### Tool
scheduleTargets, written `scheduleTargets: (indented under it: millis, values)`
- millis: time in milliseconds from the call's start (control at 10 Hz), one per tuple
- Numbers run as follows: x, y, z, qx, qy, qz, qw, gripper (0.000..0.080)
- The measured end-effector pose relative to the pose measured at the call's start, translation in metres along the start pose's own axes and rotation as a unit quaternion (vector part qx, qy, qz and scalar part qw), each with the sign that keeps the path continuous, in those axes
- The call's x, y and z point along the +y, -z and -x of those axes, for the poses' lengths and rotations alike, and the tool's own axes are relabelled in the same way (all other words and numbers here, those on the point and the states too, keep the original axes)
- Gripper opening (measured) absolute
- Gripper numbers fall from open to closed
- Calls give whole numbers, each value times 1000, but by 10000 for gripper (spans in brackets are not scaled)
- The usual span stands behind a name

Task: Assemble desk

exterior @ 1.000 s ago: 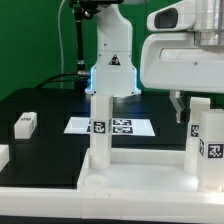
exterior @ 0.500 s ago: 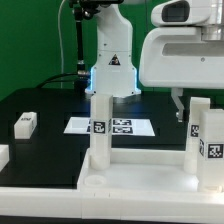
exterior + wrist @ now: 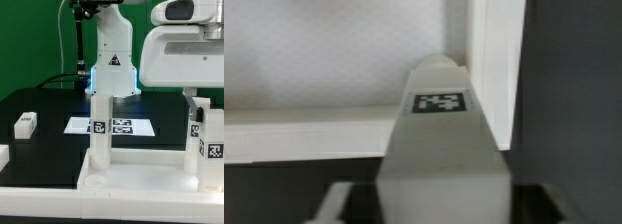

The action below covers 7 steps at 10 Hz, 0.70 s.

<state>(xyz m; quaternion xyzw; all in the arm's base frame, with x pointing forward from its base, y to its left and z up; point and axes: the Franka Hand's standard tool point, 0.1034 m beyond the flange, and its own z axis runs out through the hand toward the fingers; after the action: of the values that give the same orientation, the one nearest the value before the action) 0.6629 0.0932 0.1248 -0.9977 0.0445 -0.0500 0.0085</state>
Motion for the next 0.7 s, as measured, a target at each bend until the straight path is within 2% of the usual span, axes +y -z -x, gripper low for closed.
scheduleTargets:
  millis: [100,300,700]
  values:
    - [0,0,0,0,-18,0,1000,289]
    - [0,0,0,0,-32,-1,999,289]
    - [1,-1,0,-1,-215,-1,977,289]
